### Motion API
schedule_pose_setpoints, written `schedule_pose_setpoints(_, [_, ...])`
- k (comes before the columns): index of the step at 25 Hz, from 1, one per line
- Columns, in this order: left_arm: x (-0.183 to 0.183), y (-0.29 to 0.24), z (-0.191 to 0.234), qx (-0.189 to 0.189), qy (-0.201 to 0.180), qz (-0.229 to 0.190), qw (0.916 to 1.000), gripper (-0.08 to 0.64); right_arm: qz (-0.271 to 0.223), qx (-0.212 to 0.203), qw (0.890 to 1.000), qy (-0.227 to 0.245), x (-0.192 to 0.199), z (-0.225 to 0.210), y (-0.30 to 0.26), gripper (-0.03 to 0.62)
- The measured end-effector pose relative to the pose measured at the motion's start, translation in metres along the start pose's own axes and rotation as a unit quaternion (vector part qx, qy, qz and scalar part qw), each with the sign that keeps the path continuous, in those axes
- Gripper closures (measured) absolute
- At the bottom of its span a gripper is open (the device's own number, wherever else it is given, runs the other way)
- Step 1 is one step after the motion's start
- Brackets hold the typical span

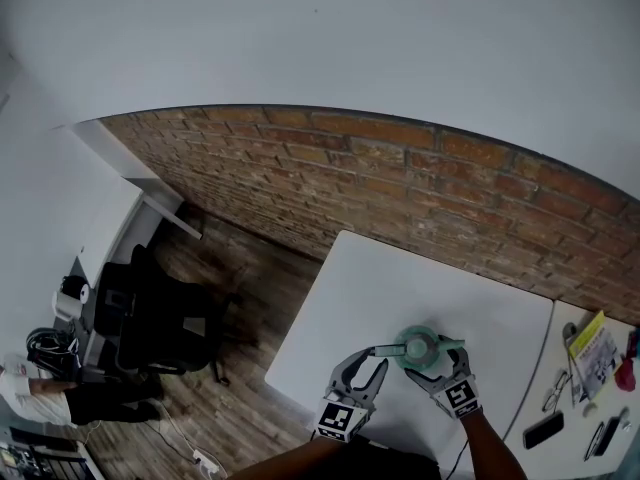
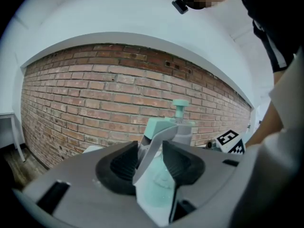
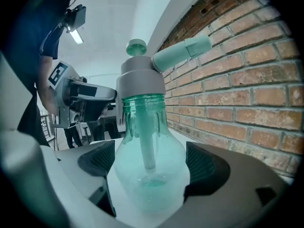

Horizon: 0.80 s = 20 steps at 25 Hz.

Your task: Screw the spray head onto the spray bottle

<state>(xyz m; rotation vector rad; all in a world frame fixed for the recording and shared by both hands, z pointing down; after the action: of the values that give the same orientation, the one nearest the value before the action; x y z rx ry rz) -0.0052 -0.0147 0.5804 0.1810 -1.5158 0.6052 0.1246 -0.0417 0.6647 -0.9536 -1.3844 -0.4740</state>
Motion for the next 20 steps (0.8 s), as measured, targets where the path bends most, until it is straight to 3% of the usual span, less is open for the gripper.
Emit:
schedule_pose_setpoints(3, [-0.001,0.008,-0.002,-0.003,-0.011,-0.005,0.9999,0.400,0.001,0.002,1.000,0.000,0.001,0.000,0.000,0.124])
schedule_pose_setpoints(6, [-0.005,0.010,0.002,-0.018,-0.015,-0.010,0.9997,0.531,0.003,0.005,1.000,0.000,0.001,0.001,-0.002,0.124])
schedule_pose_setpoints(7, [-0.007,0.008,0.003,-0.022,-0.008,-0.009,0.9997,0.546,0.003,0.007,1.000,0.000,0.001,0.000,-0.002,0.124])
schedule_pose_setpoints(15, [-0.004,-0.013,0.022,-0.026,-0.002,0.000,0.9997,0.549,0.008,0.008,1.000,0.004,-0.003,0.003,-0.002,0.123])
schedule_pose_setpoints(20, [-0.009,-0.033,0.027,0.003,0.006,0.004,1.0000,0.549,0.011,0.007,1.000,0.004,-0.005,0.004,-0.002,0.124])
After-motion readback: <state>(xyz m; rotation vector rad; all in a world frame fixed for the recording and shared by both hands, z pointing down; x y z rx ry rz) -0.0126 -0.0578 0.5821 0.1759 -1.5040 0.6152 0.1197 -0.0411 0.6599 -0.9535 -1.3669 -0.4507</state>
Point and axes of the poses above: the fingertips, and each gripper's own axes: y backward along the fingers, z to its left, x out of its underside, the point moved 3 cm from there along y, backward along the fingers, and after that the axes turned 1 degree about -z, right-handed, at the moved point
